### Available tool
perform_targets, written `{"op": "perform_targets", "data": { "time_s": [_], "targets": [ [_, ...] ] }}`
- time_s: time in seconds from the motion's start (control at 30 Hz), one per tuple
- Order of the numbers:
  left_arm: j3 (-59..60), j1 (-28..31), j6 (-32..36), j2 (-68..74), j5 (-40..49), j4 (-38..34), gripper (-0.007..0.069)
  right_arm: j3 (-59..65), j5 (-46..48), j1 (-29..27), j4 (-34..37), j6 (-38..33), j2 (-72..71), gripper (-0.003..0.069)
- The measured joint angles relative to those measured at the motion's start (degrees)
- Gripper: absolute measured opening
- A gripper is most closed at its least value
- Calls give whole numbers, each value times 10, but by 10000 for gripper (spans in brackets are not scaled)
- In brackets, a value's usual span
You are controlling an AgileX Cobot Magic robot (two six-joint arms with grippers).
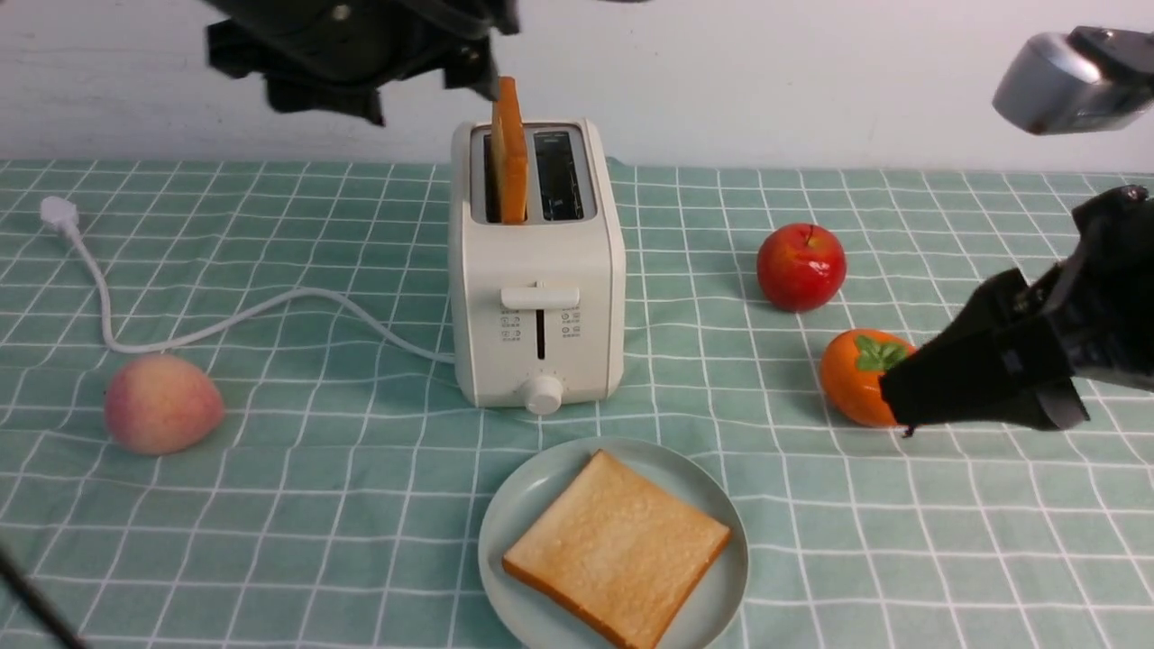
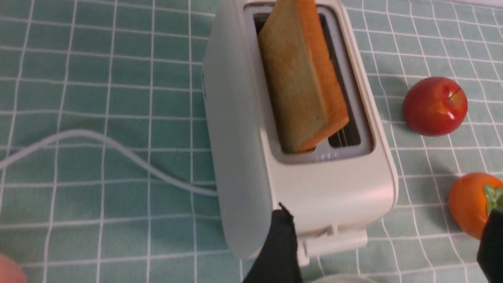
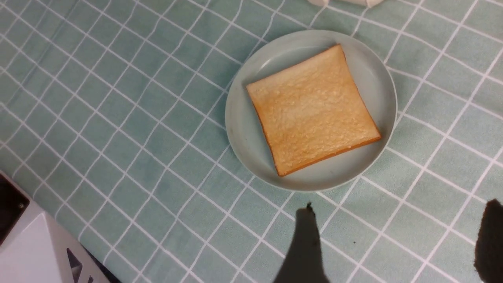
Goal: Take toasted bread from bread machine on blue coffee table place on plate.
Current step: 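Reach for a toast slice standing in the toaster with the left gripper, then place the slice of bread on the plate with the left gripper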
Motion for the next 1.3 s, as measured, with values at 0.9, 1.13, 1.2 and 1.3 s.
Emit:
{"op": "perform_targets", "data": {
  "time_s": [0.9, 1.13, 1.2, 1.3],
  "targets": [
    [-118, -26, -114, 135, -32, 200, 24, 0, 13, 0, -7, -1, -1, 536],
    [-120, -25, -40, -41, 38, 168, 24, 0, 13, 0, -11, -1, -1, 536],
    [-100, -24, 6, -100, 72, 106, 24, 0, 13, 0, -11, -1, -1, 536],
    [-44, -22, 43, -147, 75, 27, 24, 0, 13, 0, -11, -1, -1, 536]
  ]
}}
